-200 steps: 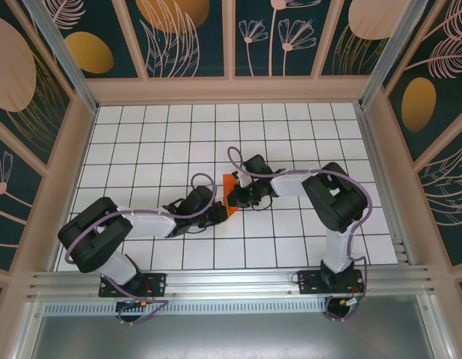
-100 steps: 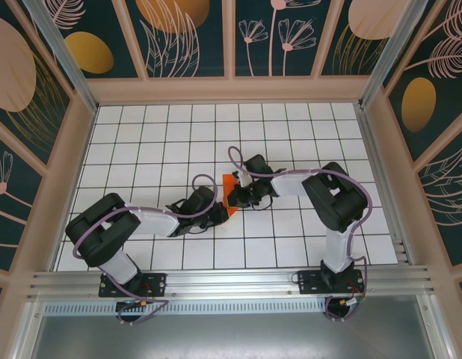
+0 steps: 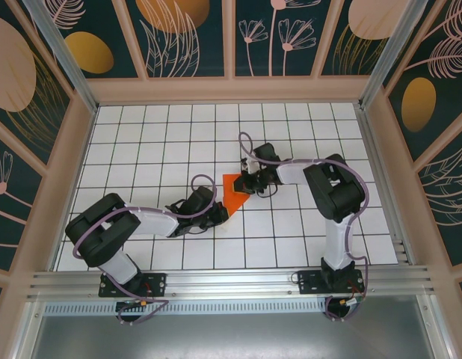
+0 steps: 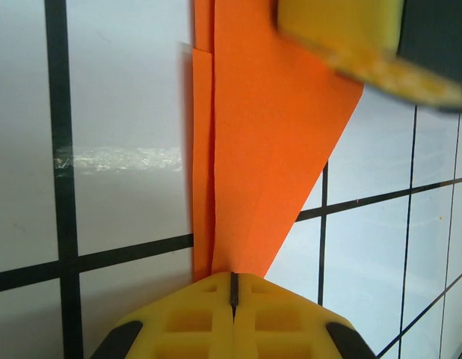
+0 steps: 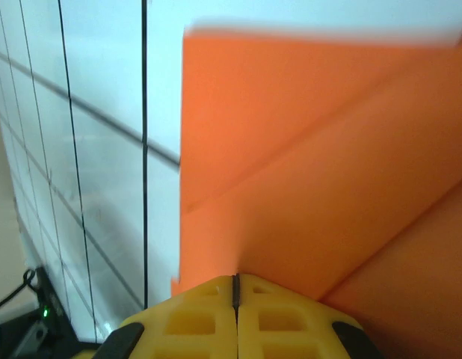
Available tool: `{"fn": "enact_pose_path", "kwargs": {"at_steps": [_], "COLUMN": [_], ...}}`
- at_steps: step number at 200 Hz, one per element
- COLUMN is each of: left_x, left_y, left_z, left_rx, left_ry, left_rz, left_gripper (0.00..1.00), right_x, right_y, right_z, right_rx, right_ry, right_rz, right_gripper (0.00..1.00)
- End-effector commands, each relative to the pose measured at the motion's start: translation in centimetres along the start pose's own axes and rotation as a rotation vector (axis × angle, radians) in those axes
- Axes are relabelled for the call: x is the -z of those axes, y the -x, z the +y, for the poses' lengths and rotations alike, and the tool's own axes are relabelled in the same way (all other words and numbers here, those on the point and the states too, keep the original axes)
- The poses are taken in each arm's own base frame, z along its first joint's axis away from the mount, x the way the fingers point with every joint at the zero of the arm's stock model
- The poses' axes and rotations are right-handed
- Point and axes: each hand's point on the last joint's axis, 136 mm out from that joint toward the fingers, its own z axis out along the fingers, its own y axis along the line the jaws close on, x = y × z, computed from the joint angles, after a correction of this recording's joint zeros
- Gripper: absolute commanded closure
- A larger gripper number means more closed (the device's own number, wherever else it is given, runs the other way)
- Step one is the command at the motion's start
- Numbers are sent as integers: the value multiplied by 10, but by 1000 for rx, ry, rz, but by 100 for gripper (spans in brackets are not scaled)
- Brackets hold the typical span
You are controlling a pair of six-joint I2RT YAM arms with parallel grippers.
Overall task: Fold a paper plane with a square sheet of paper (pick it up from the middle)
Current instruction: Fourth fold the wing at the center of the table.
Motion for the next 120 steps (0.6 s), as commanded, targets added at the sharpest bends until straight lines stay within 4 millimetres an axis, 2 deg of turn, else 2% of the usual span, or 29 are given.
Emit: {"fn": "enact_pose_path", "kwargs": {"at_steps": [1, 32, 62, 77, 90, 109, 120], "left_x": [3, 2, 2, 5, 11, 24, 32], "left_y": [-42, -37, -19, -3, 14, 40, 52], "left_z": [52, 45, 20, 1, -18, -39, -44], "left_rx": [38, 22, -19, -52, -79, -94, -93], "left_ry": [163, 152, 104, 77, 58, 45, 51], "left_rz": [155, 144, 97, 49, -9, -110, -168], "left_gripper": [100, 100, 100, 90, 78, 65, 57], "right_x": [6, 16, 37, 51, 62, 73, 77], "right_y": [39, 60, 74, 76, 74, 64, 57], "right_z": [-43, -47, -22, -13, -8, -7, -6], "right_rx": [-12, -35, -6, -11, -27, -60, -84], "right_ry": [-163, -168, -145, -148, -150, -139, -130], "right_rz": [-110, -148, -203, -237, -262, -282, -287], "right_gripper": [93, 93, 89, 85, 77, 68, 63]}}
